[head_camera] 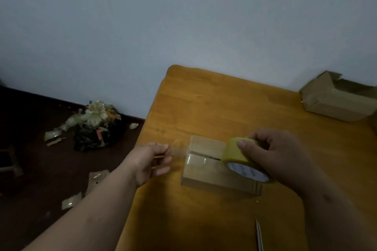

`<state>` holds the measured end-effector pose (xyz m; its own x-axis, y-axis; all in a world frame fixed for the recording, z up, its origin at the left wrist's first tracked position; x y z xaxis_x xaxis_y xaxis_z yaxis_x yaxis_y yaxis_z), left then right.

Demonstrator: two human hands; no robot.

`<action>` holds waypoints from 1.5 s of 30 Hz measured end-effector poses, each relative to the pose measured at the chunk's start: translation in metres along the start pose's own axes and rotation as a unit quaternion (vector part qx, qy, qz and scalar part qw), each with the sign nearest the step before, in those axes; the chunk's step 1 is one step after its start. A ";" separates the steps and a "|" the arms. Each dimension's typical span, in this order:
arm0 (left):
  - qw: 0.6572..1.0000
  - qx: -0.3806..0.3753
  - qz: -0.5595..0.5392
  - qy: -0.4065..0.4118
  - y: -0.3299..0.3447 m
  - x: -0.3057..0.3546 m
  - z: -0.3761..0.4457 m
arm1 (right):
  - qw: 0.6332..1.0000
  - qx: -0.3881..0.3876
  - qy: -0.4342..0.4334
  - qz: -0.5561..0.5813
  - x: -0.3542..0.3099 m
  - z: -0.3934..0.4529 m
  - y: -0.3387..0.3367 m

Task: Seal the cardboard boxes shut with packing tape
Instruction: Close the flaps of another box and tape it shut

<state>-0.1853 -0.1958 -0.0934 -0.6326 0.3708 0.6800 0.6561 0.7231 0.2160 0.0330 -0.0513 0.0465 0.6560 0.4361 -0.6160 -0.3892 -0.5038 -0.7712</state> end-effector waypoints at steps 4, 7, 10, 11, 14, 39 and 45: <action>0.999 0.011 -0.029 -0.022 0.006 -0.013 0.008 | 0.999 -0.023 0.013 -0.030 0.001 0.006 0.002; 0.999 0.011 -0.032 -0.028 0.009 -0.021 0.011 | 0.998 -0.035 0.013 -0.046 0.001 0.008 0.001; 0.999 0.012 -0.043 -0.031 0.012 -0.028 0.015 | 0.998 -0.041 0.009 -0.045 -0.002 0.009 -0.002; 0.998 0.011 -0.047 -0.030 0.013 -0.029 0.015 | 0.998 -0.043 0.008 -0.043 -0.002 0.010 -0.002; 0.999 0.015 -0.041 -0.016 0.017 -0.033 0.018 | 0.998 -0.047 0.004 -0.050 -0.003 0.011 -0.002; 0.929 0.080 0.347 0.103 0.026 -0.037 0.019 | 0.996 -0.071 0.017 -0.054 -0.003 0.015 -0.001; 0.881 -0.206 0.398 0.152 0.036 0.006 -0.015 | 0.996 -0.074 0.020 -0.045 0.002 0.017 -0.001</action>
<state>-0.1592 -0.1761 -0.0707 0.1949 0.4462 0.8735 0.9750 0.0085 -0.2219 0.0239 -0.0368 0.0431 0.7104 0.4565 -0.5357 -0.2294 -0.5694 -0.7894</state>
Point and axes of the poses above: each hand's wrist, its own z-axis towards the middle knuckle, its own y-axis out of the palm, x = y × z, the point moved 1 cm from there along z, towards the middle knuckle, and after that the axes turned 5 degrees about y, right-handed, at the moved point
